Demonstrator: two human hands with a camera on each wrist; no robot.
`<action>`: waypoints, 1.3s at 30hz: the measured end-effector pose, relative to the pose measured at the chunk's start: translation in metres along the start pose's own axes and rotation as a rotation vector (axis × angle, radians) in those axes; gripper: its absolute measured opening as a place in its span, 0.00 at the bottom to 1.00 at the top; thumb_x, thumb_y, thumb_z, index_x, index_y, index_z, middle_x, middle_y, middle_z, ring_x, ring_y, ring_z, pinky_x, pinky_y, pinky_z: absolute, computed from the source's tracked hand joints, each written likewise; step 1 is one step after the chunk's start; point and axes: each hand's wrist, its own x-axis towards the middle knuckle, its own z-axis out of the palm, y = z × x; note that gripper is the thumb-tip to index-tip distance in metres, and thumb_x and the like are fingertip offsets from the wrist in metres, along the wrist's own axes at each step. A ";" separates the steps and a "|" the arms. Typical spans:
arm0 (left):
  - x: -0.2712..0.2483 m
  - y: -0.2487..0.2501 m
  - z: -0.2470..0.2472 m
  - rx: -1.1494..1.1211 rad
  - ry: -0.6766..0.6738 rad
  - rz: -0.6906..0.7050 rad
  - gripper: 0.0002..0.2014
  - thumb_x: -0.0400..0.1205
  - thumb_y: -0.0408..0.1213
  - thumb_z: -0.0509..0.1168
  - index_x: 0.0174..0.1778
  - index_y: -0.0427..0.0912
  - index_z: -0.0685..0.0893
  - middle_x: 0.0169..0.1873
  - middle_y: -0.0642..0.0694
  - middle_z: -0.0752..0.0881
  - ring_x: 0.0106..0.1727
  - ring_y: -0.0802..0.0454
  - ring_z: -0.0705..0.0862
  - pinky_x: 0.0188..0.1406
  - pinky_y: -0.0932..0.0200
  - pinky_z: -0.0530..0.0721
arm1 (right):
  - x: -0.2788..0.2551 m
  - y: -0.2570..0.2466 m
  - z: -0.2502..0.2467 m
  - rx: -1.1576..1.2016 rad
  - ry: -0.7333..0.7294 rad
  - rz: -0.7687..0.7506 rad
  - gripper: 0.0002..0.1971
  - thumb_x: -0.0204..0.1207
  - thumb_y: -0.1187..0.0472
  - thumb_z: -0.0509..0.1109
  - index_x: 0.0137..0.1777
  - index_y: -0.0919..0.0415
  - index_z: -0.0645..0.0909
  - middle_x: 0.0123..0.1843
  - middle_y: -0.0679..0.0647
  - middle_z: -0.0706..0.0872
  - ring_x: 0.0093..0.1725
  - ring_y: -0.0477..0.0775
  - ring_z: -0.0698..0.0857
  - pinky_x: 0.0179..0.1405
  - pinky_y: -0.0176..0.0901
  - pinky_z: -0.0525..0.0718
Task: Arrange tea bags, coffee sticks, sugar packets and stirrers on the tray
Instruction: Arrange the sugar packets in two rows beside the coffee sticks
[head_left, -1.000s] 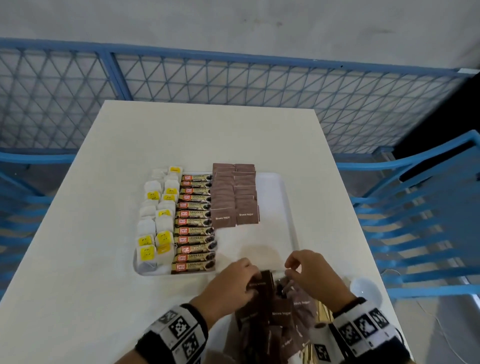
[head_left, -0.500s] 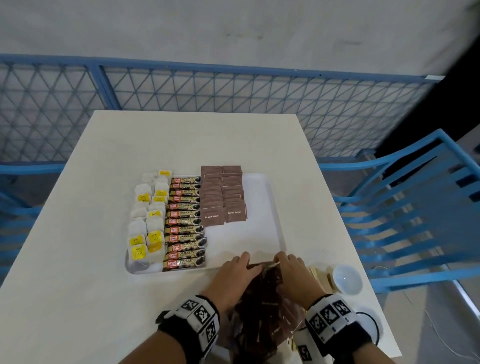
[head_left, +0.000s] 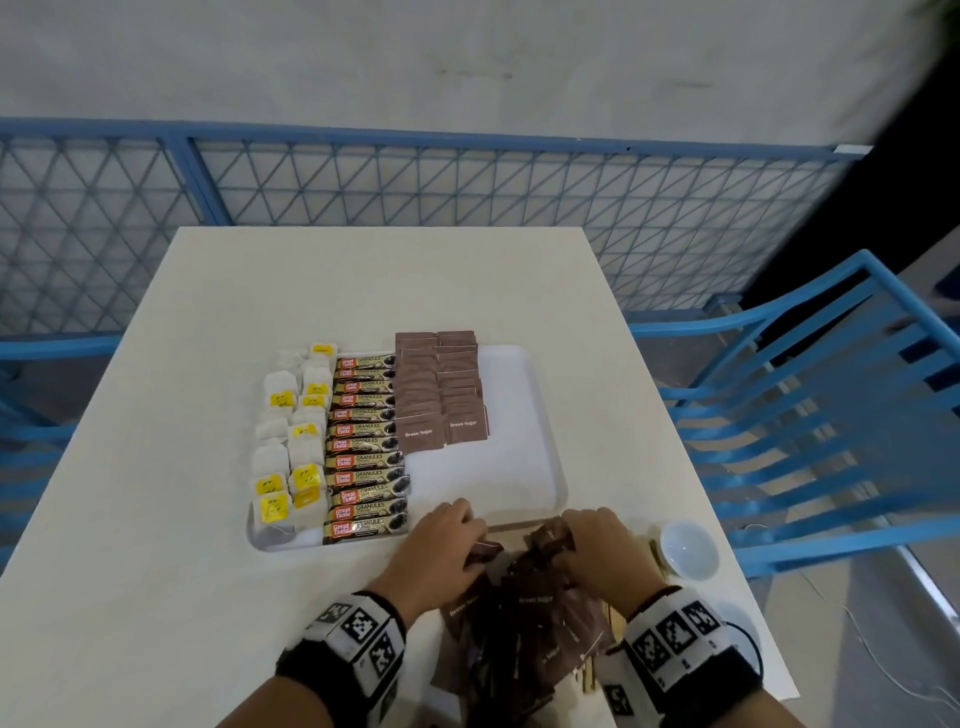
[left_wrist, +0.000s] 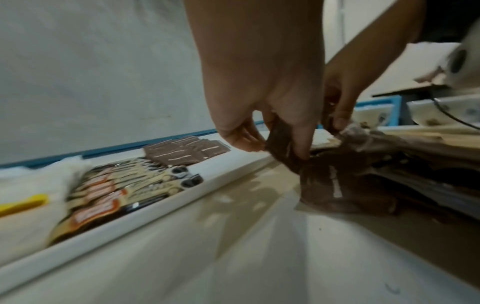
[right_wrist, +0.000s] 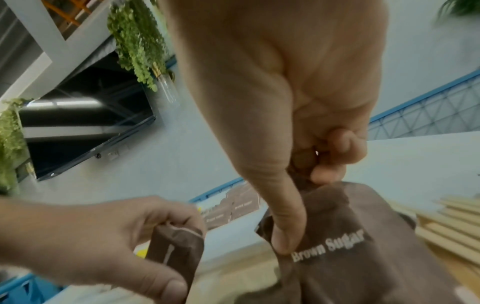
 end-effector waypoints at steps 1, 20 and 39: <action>-0.003 -0.003 -0.003 -0.098 -0.002 -0.026 0.11 0.80 0.44 0.63 0.54 0.43 0.78 0.51 0.49 0.76 0.53 0.52 0.75 0.49 0.62 0.73 | -0.003 0.003 -0.005 0.082 0.031 0.011 0.06 0.74 0.60 0.66 0.49 0.59 0.79 0.47 0.54 0.84 0.51 0.54 0.80 0.43 0.38 0.72; -0.021 0.004 0.010 -0.288 -0.263 -0.161 0.40 0.71 0.53 0.74 0.77 0.49 0.64 0.67 0.49 0.64 0.62 0.55 0.75 0.59 0.64 0.74 | -0.075 0.028 -0.006 1.656 -0.211 0.612 0.17 0.77 0.45 0.63 0.45 0.62 0.77 0.29 0.54 0.79 0.26 0.50 0.77 0.27 0.41 0.74; -0.040 -0.021 0.001 -0.654 -0.064 -0.320 0.07 0.75 0.35 0.73 0.44 0.52 0.85 0.42 0.54 0.89 0.44 0.60 0.87 0.46 0.67 0.83 | -0.050 0.017 0.038 0.410 -0.022 0.155 0.16 0.70 0.55 0.73 0.57 0.56 0.82 0.48 0.49 0.72 0.44 0.46 0.75 0.39 0.26 0.74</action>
